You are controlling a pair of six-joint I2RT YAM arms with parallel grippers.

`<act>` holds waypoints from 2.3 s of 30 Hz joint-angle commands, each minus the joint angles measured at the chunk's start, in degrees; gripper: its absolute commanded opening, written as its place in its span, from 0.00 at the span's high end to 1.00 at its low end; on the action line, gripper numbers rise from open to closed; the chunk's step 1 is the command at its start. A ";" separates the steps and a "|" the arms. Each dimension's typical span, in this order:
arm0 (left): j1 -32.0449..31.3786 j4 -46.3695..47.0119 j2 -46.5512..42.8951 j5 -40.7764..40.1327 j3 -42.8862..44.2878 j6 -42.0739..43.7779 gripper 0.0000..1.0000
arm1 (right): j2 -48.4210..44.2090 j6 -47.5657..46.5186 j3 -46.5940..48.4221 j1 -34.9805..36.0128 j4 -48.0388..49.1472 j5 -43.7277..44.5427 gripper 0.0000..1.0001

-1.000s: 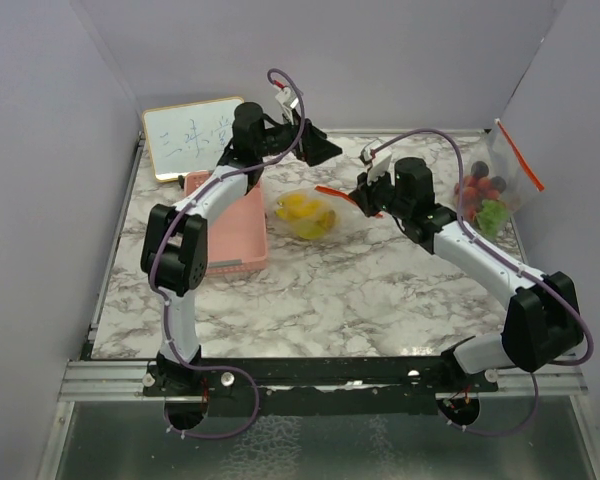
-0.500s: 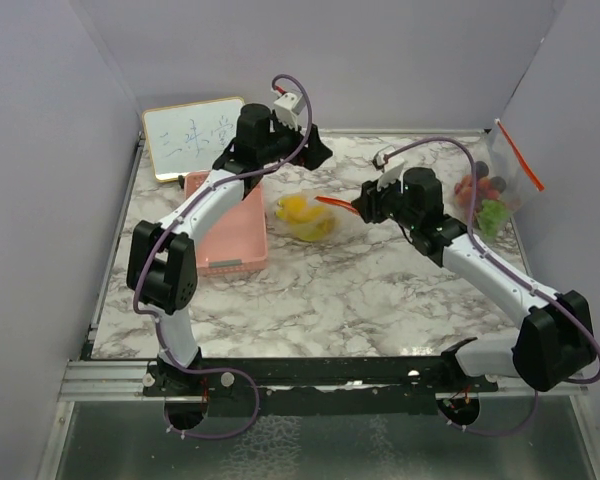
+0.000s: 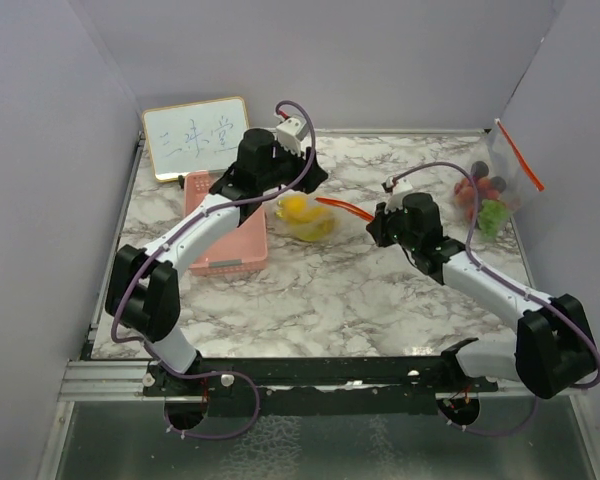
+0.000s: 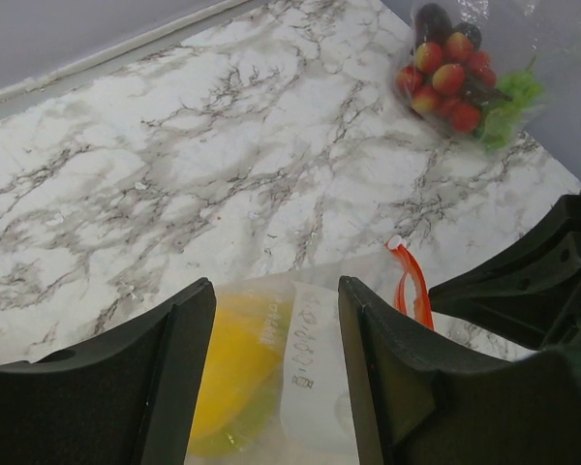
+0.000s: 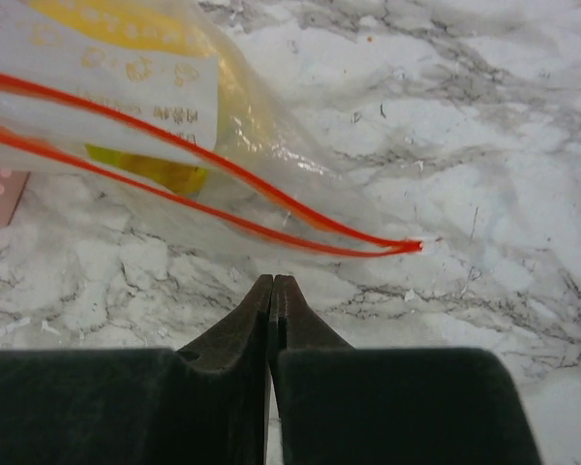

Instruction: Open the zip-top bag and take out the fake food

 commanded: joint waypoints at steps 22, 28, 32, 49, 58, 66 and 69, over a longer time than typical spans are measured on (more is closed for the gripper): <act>-10.23 6.23 -11.65 -6.47 -21.81 -2.31 0.51 | -7.43 6.64 -6.26 -0.42 4.51 4.02 0.74; -12.90 6.80 -12.74 -5.85 -25.42 -1.75 0.51 | -10.75 10.62 -11.66 -0.41 4.80 2.54 0.75; -13.52 8.04 -12.91 -7.13 -27.83 -2.06 0.51 | -15.07 13.68 -15.69 -0.41 5.19 1.27 0.75; -13.61 9.91 -16.07 -12.77 -28.03 -2.84 0.20 | -34.17 36.36 -26.05 -0.36 4.44 -14.28 0.53; -13.78 10.51 -16.87 -14.24 -27.63 -2.61 0.05 | -32.06 41.89 -35.39 -0.32 13.07 -15.91 0.44; -14.11 10.85 -16.54 -14.78 -28.01 -2.21 0.04 | -21.22 43.32 -36.79 -0.32 25.46 -17.53 0.44; -14.50 11.12 -16.47 -15.04 -28.42 -1.97 0.04 | -18.52 42.89 -36.14 -0.32 26.92 -16.98 0.44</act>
